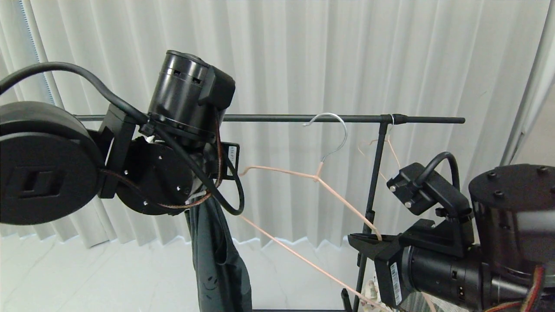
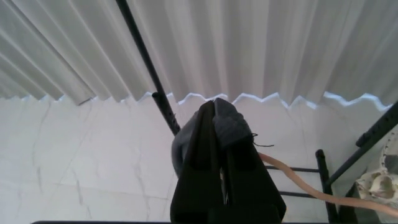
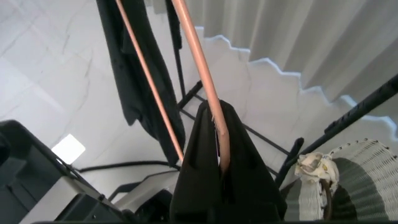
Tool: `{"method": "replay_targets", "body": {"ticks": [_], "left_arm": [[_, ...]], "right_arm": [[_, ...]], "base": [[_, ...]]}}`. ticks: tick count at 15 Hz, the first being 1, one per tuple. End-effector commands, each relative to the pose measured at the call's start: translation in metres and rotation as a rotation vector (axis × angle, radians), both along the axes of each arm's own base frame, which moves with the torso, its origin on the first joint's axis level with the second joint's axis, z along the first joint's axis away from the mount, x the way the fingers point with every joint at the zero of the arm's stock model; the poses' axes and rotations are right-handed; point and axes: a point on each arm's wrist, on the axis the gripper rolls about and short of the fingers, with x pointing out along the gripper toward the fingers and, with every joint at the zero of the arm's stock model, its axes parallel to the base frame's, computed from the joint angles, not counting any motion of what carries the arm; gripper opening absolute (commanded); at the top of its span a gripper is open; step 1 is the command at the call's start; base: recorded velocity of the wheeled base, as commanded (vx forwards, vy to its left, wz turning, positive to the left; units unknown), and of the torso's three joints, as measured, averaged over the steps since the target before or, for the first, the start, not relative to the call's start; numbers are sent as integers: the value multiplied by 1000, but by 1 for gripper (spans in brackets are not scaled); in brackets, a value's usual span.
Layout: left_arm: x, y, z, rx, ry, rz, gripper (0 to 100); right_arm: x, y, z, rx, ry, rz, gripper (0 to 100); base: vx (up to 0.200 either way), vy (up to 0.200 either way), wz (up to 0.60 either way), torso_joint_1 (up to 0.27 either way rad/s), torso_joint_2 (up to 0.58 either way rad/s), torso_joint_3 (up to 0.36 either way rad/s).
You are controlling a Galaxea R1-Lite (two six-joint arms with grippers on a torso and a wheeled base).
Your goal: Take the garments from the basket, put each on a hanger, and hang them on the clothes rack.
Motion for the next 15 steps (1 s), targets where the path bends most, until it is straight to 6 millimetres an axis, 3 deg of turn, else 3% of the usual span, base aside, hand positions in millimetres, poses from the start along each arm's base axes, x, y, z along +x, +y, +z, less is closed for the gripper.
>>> {"method": "replay_targets", "body": {"ticks": [1, 4, 8, 11, 15], "left_arm": [[-8, -1, 7, -13, -16, -21, 0], [-18, 5, 9, 67, -6, -68, 0], [-20, 6, 8, 110, 11, -122, 0], [-20, 1, 8, 91, 20, -171, 0], [-20, -4, 22, 17, -19, -184, 0]], "right_arm": [[-1, 2, -8, -28, 15, 11, 0], [-1, -14, -12, -52, 27, -20, 0], [-4, -53, 4, -29, 42, -6, 0], [-7, -58, 6, -46, 32, 42, 0], [-10, -60, -2, -147, 39, 100, 0]], "base": [[0, 0, 0, 0, 0, 0], [0, 0, 0, 0, 0, 0], [0, 0, 0, 0, 0, 0], [0, 0, 0, 0, 0, 0], [0, 0, 0, 0, 0, 0]]}}
